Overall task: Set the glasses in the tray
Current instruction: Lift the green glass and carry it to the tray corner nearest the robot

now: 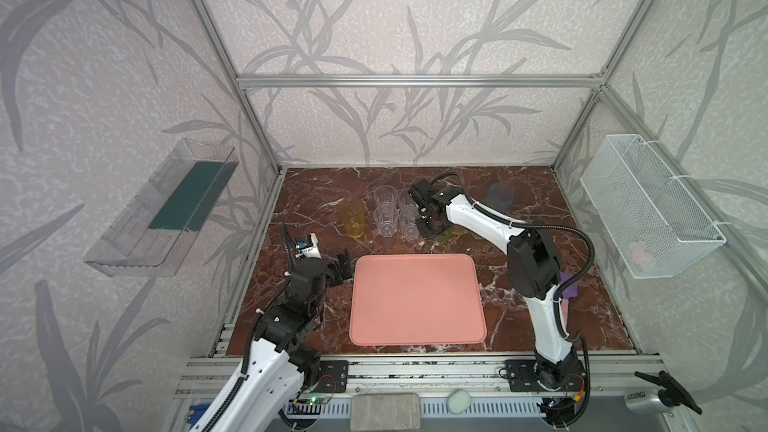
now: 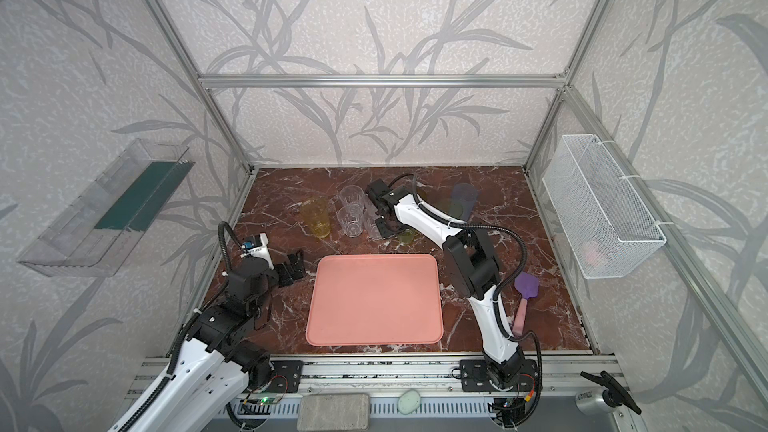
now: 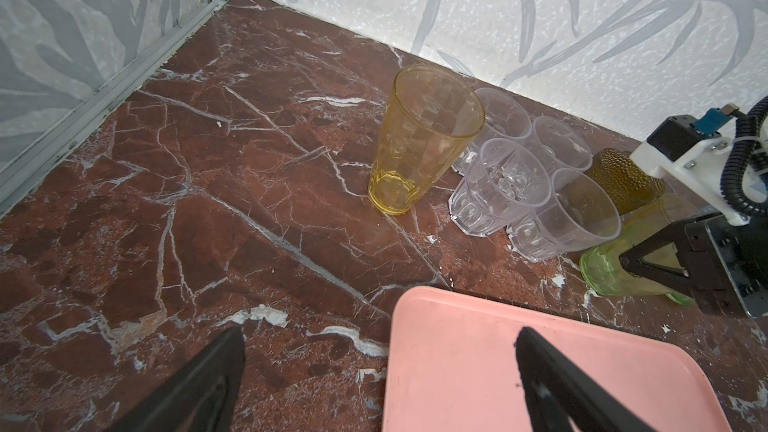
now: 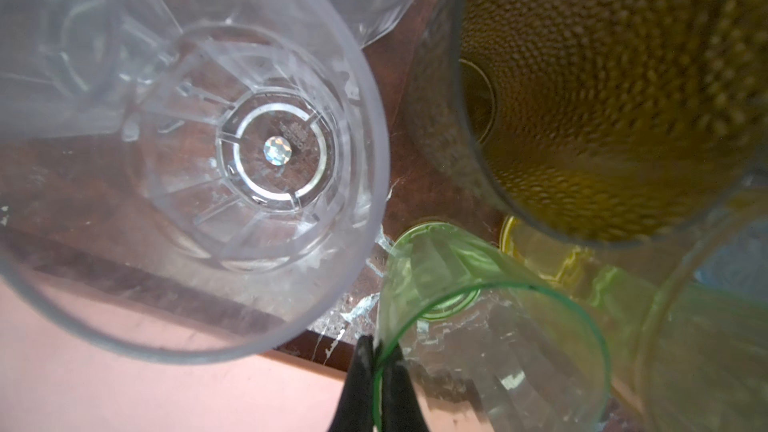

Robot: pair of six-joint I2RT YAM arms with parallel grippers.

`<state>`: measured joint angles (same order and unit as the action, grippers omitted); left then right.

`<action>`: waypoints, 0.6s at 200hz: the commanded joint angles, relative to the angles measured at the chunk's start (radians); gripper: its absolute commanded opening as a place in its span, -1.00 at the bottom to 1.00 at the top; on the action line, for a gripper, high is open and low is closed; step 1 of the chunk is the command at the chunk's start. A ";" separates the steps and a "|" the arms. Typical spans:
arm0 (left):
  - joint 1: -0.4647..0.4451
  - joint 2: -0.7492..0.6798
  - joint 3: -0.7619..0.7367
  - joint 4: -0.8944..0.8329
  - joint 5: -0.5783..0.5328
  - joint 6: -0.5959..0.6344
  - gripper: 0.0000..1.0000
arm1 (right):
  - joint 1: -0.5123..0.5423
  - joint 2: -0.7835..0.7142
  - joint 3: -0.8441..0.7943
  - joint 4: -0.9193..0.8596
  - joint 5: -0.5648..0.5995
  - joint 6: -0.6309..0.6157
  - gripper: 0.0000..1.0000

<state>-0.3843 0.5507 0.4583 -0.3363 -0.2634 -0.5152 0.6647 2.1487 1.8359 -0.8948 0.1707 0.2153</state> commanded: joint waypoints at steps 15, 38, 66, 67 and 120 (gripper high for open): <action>-0.004 -0.010 0.003 0.010 -0.004 -0.012 0.98 | 0.001 -0.118 -0.047 -0.029 -0.036 0.010 -1.00; -0.003 -0.011 0.005 0.007 -0.004 -0.014 0.99 | 0.006 -0.172 -0.085 -0.020 -0.065 0.009 -1.00; -0.003 -0.013 0.012 -0.002 0.002 -0.017 0.99 | 0.015 -0.254 -0.145 -0.023 -0.084 0.005 -1.00; -0.004 -0.013 0.013 -0.003 0.001 -0.017 0.98 | 0.016 -0.258 -0.148 -0.024 -0.085 0.004 -1.00; -0.003 -0.015 0.019 -0.032 -0.005 -0.041 0.98 | 0.028 -0.506 -0.371 -0.040 -0.189 0.044 -1.00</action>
<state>-0.3843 0.5446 0.4583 -0.3374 -0.2596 -0.5270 0.6823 1.7584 1.5414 -0.9009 0.0498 0.2237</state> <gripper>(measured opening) 0.993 0.062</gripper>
